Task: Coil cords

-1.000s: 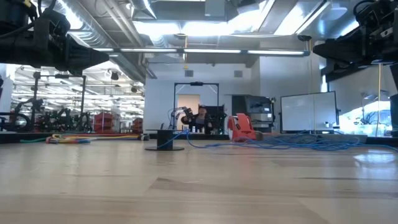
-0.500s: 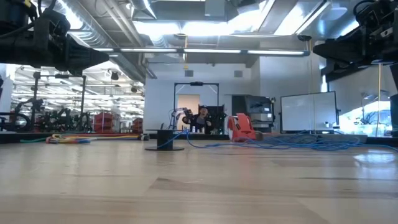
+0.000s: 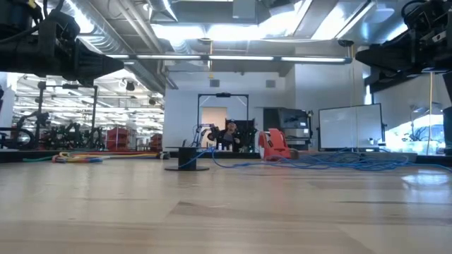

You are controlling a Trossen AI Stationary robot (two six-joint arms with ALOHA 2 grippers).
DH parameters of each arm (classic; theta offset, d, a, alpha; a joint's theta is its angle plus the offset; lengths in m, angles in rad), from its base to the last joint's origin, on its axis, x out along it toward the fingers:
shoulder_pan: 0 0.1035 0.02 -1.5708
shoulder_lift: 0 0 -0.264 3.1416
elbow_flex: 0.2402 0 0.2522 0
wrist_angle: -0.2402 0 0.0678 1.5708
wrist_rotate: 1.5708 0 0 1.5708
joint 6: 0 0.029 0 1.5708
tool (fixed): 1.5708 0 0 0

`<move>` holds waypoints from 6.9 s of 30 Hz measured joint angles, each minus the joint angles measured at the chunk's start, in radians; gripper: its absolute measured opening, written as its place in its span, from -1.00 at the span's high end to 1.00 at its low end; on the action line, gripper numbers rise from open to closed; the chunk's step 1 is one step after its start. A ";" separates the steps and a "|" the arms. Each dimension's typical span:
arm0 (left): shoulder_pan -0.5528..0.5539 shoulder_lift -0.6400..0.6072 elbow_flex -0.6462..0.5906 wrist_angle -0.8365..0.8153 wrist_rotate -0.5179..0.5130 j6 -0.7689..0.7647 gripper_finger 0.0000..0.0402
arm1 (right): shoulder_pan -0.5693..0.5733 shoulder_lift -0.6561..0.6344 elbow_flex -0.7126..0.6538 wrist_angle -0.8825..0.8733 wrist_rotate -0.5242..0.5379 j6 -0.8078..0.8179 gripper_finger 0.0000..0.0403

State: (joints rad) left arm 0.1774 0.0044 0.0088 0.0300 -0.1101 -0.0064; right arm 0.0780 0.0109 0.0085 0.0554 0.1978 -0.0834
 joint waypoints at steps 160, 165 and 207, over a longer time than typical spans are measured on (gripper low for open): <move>-0.233 1.435 0.487 0.478 0.017 0.062 0.49 | 0.060 1.847 0.784 0.541 0.064 -0.025 0.96; -0.222 1.495 0.487 0.487 0.017 0.111 0.49 | 0.060 1.847 0.785 0.545 0.064 -0.025 0.97; -0.180 1.293 0.488 0.532 -0.029 0.074 1.00 | 0.060 1.730 0.625 0.681 0.114 0.156 0.37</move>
State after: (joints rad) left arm -0.0021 1.2976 0.4969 0.5617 -0.1387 0.0681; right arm 0.1375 1.7406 0.6338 0.7360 0.3113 0.0723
